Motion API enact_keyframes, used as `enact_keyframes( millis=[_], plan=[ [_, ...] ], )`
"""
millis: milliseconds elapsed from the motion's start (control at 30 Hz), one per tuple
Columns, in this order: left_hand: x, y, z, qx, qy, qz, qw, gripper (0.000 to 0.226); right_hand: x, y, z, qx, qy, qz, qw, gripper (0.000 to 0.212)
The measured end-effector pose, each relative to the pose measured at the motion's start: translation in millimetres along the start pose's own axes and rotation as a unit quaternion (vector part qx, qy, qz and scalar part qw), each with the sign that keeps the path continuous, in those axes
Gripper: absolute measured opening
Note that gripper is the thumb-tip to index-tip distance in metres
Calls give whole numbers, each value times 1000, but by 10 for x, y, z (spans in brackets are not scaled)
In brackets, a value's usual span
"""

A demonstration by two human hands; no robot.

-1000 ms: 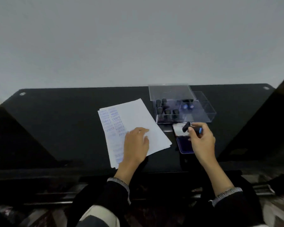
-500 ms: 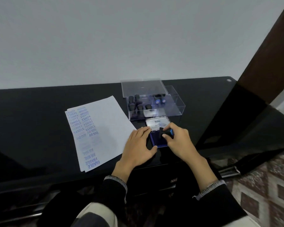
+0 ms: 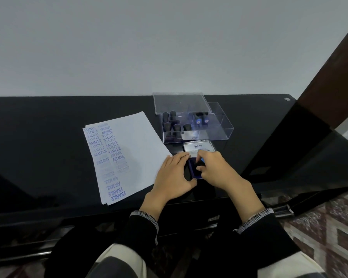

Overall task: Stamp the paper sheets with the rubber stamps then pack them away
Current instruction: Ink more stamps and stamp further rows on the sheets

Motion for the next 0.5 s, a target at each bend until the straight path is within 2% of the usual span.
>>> enact_keyframes(
  millis=[267, 500],
  plan=[
    [-27, 22, 11, 31, 14, 13, 999, 76, -157, -8, 25, 33, -2, 32, 999, 16],
    [-114, 64, 65, 107, 44, 95, 989, 93, -268, -14, 89, 72, -16, 78, 994, 17]
  ],
)
Point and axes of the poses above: each hand's wrist, its own x-axis away from the middle knuckle, its own y-axis out of the back of the hand, z = x × y, the point moved 4 cm from there along -x, towards the middle knuckle, and after that the axes turned 2 degrees about y, right-handed, at the moved point
